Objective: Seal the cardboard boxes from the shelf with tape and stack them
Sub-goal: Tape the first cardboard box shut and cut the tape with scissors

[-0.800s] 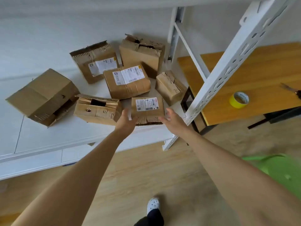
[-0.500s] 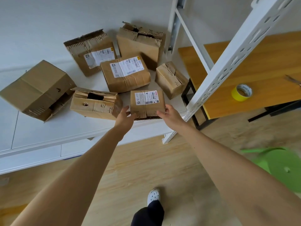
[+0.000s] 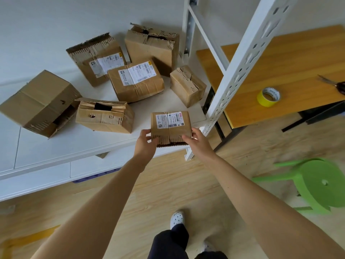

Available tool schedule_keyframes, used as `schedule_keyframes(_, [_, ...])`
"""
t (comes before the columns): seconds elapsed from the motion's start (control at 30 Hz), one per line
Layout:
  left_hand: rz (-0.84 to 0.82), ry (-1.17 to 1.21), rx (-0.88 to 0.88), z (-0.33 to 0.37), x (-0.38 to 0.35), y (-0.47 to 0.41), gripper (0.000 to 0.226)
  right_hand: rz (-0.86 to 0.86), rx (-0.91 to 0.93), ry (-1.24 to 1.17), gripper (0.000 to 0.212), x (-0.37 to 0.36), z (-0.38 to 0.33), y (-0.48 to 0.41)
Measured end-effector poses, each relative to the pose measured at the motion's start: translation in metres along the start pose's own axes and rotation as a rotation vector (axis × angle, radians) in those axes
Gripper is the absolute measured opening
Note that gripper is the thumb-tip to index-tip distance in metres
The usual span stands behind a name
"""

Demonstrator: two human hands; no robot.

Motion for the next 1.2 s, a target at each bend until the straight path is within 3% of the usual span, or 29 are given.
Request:
schedule_keyframes(0.3, [-0.099,-0.086,-0.044,0.014,-0.086,0.065,0.035,0.11,-0.049,-0.085,0.043,0.086,0.045,0.046])
schedule_keyframes(0.63, [-0.188,-0.087,-0.15,0.098,-0.252,0.107,0.029,0.242,0.006,-0.134,0.025,0.272,0.07,0.053])
schedule_keyframes(0.8, [-0.198,-0.023,-0.152,0.14,-0.346,0.119,0.037,0.248,0.047,-0.108,0.042,0.378,0.069,0.042])
schedule_keyframes(1.03, [-0.184,0.067,-0.127,0.188,-0.43,0.118,0.043,0.203,0.075,-0.112,0.051,0.478,0.072,0.019])
schedule_keyframes(1.2, [-0.188,0.103,-0.108,0.219,-0.467,0.095,0.045,0.196,0.077,-0.185,0.028,0.521,0.072,-0.012])
Point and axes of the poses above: each hand's wrist, its own y-axis away from the middle knuckle, its own x-axis out of the back of the hand, z = x × y, the point moved 5 cm from there along -y, towards the middle knuckle, and after that the axes turned 1 degree about z, right-handed, at the moved point
